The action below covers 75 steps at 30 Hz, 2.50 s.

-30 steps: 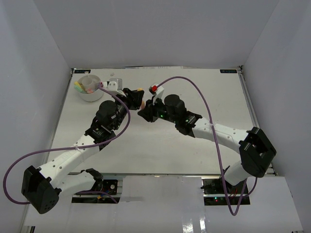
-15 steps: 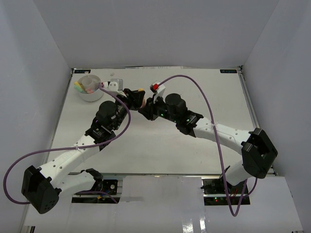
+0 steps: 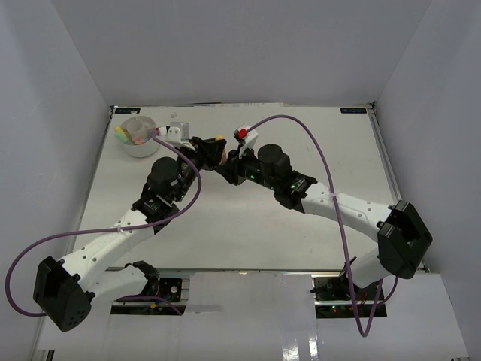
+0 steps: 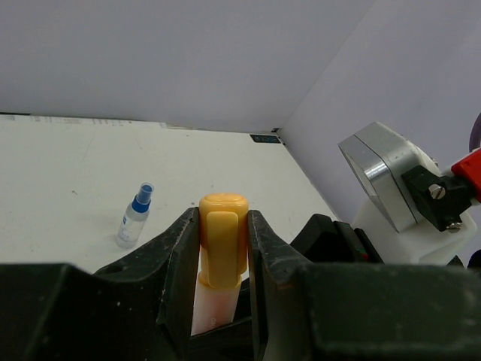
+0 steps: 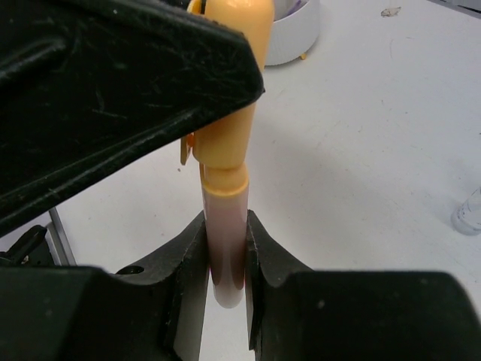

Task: Sort the stationery into containers
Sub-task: Close the pen cap on the pen.

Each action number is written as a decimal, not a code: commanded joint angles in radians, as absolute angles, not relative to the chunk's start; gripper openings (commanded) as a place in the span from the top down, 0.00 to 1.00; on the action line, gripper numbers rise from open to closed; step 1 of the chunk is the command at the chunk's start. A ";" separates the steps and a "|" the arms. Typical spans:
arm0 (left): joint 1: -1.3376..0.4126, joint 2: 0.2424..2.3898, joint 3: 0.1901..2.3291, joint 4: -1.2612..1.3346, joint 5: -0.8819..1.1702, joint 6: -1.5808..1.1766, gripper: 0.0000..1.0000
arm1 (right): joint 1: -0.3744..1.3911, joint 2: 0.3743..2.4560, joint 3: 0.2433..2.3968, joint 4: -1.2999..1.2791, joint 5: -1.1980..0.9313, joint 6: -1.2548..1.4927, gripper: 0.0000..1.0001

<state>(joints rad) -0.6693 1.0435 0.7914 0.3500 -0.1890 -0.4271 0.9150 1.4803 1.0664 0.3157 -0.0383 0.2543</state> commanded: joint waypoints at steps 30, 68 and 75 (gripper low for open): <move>-0.667 1.055 0.755 0.351 -0.051 -0.468 0.57 | 0.876 1.339 1.069 0.547 -0.009 0.178 0.92; -0.454 1.015 1.115 0.017 0.642 -0.120 0.02 | 0.654 1.210 0.933 0.466 -0.667 0.106 0.92; -0.379 1.164 1.186 0.174 0.975 -0.270 0.02 | 0.638 1.215 0.953 0.390 -0.775 0.080 0.92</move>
